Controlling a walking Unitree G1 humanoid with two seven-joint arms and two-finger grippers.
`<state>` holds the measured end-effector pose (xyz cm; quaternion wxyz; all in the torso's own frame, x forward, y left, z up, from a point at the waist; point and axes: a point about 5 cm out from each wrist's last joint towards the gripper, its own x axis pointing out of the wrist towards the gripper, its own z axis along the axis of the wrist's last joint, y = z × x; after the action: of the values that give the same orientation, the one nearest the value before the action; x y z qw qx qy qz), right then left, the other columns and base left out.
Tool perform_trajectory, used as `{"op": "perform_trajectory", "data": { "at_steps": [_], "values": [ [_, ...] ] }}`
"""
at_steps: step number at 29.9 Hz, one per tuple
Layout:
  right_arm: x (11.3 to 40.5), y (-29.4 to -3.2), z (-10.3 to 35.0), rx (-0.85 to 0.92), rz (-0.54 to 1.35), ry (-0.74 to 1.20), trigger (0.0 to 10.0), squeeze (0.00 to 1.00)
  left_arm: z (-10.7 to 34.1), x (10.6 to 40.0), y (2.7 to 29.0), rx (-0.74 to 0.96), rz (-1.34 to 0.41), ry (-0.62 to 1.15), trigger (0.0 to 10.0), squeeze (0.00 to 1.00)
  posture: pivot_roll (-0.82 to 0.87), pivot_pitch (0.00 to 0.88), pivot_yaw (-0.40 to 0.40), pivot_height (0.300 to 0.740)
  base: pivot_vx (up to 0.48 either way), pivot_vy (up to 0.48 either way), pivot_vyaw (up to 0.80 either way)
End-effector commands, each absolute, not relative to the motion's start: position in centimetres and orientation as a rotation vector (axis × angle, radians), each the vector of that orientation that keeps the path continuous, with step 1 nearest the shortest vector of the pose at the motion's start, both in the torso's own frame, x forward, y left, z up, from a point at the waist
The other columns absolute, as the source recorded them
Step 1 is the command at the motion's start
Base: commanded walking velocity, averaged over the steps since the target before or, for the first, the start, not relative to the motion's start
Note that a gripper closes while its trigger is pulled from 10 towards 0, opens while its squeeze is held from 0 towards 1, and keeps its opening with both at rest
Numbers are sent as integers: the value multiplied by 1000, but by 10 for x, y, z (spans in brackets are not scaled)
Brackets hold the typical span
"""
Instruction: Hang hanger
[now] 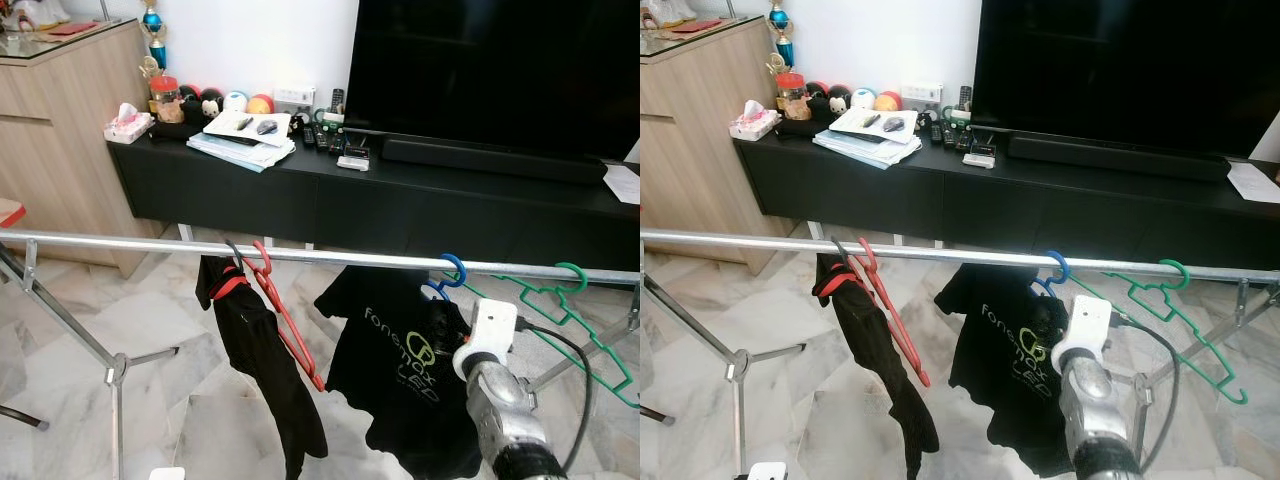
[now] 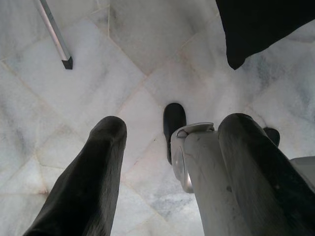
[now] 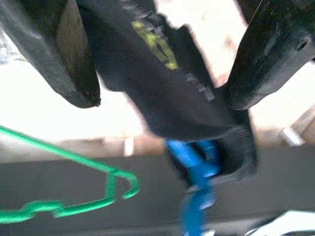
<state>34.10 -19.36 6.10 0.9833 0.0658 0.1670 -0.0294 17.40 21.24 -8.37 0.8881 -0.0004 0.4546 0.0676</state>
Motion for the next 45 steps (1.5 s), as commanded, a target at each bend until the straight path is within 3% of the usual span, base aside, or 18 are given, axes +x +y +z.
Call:
{"op": "perform_trajectory", "data": {
  "at_steps": [1, 10, 25, 32, 33, 34, 45],
  "values": [
    [341, -190, 57, 142, -39, 377, 10000, 0, -84, 172, 214, -6, 158, 957, 10000, 0, 116, 43, -47, 740, 0, 0, 0],
    [347, -170, 59, 248, -4, 407, 10000, 0, -84, 175, 213, -8, 156, 954, 10000, 0, 107, 55, -41, 740, 0, 0, 0],
    [365, -174, 83, 350, -109, 293, 10000, 0, -85, 170, 217, -7, 167, 961, 10000, 0, 123, 68, -42, 740, 0, 0, 0],
    [365, -170, 80, 382, -109, 326, 10000, 0, -86, 165, 220, -5, 174, 970, 10000, 0, 131, 63, -40, 740, 0, 0, 0],
    [365, -169, 79, 382, -111, 331, 3490, 0, -87, 165, 220, -5, 174, 971, 10000, 0, 131, 63, -40, 740, 0, 0, 0],
    [364, -169, 77, 379, -115, 345, 0, 0, -87, 165, 220, -4, 175, 971, 10000, 0, 134, 60, -40, 740, 0, 0, 0],
    [360, -169, 69, 391, -124, 383, 0, 0, -87, 163, 219, -12, 182, 971, 10000, 0, 138, 59, -46, 740, 0, 0, 0]
  ]
}}
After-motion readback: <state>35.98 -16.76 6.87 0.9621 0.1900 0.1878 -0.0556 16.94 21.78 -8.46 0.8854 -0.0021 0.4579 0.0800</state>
